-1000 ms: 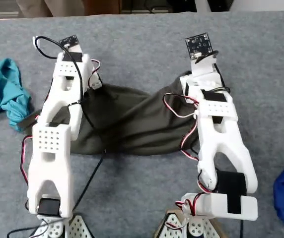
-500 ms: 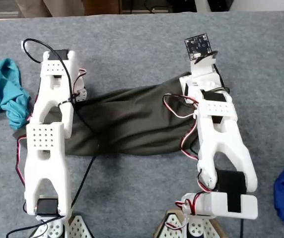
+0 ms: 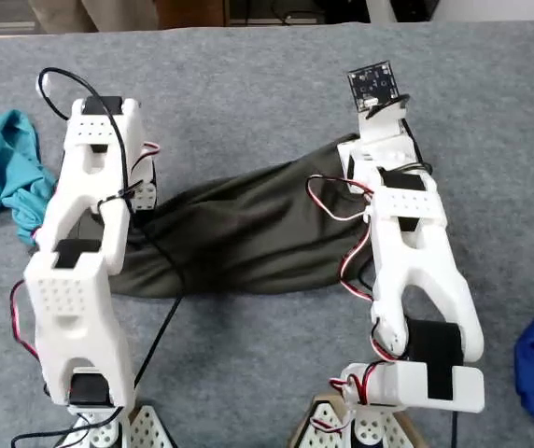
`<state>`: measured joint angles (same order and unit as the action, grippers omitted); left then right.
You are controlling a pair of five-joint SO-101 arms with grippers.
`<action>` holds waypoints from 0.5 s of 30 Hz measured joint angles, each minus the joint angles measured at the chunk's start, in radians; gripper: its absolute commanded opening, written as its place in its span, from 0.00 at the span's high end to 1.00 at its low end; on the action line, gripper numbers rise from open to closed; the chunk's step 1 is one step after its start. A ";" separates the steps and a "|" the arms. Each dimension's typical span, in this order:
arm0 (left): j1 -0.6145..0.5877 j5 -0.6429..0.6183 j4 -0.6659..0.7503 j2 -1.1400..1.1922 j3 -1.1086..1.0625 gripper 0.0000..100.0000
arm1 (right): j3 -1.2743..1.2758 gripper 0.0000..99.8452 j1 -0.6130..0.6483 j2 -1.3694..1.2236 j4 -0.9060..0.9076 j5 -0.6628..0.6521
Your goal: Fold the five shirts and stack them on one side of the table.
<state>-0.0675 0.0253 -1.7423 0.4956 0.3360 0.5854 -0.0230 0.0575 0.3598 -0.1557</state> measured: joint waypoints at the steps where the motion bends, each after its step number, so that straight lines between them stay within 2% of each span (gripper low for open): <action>1: 0.000 0.008 0.000 -0.048 -0.046 0.98 | 0.000 1.00 0.000 0.000 0.000 0.000; 15: 0.000 0.163 0.000 -0.786 -0.793 0.98 | 0.000 1.00 0.026 -0.006 0.000 0.000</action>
<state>-0.0675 0.1880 -1.7423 -0.2900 -0.4572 0.5854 0.0031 0.0514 0.3598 -0.1557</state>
